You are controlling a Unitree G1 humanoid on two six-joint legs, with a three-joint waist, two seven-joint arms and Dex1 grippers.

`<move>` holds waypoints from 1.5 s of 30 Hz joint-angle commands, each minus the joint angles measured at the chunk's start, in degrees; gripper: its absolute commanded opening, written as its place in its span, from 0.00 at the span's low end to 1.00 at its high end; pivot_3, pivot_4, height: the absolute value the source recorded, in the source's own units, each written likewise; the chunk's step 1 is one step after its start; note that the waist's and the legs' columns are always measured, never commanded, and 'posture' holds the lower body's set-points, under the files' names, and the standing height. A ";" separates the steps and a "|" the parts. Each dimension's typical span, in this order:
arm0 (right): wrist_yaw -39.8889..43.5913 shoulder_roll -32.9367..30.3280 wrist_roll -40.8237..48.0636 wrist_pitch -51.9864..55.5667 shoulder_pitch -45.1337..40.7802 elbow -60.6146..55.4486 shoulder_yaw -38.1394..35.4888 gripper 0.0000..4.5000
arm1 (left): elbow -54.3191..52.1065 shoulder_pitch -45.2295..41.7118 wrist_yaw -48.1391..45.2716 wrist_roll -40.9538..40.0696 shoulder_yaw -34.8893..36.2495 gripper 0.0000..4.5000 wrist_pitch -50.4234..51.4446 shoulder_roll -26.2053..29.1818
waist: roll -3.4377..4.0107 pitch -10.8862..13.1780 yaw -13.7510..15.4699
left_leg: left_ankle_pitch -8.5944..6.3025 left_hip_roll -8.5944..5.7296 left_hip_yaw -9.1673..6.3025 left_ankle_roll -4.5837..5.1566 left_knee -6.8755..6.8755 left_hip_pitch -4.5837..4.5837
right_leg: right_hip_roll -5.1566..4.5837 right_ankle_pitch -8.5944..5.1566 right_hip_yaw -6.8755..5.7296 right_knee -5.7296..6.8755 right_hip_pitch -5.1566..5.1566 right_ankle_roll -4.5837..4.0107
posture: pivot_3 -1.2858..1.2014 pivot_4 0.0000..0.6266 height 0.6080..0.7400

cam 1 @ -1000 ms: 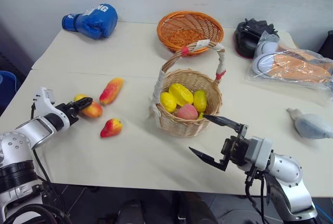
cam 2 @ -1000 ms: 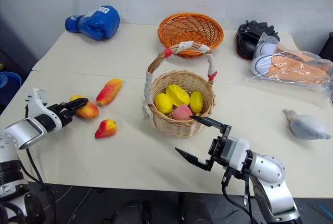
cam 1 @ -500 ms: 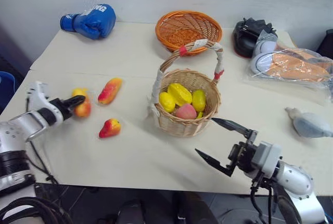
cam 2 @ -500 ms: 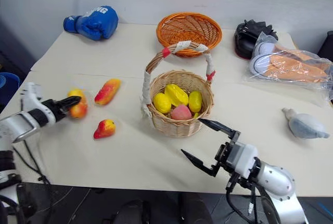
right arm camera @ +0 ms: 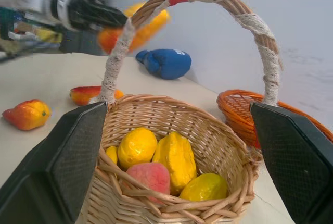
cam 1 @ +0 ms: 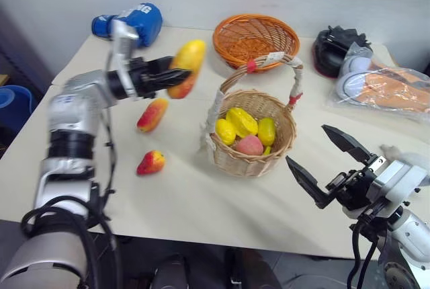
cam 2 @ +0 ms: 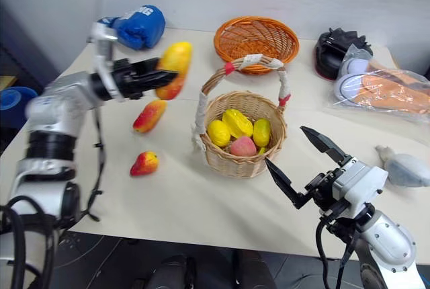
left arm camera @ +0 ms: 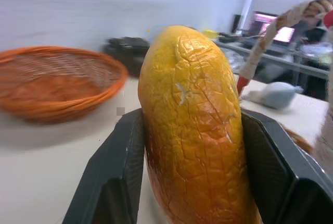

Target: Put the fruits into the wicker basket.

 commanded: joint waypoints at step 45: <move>16.77 -0.97 1.32 -1.81 -14.59 9.08 12.22 1.00 | -29.36 56.23 10.63 -0.81 37.60 0.99 -1.64 22.77 | -0.31 -0.09 -0.36 | -0.31 0.56 -0.36 0.04 -0.07 0.46 | 0.04 -0.20 -0.10 0.41 0.23 -0.36 | 0.52 0.24 1.00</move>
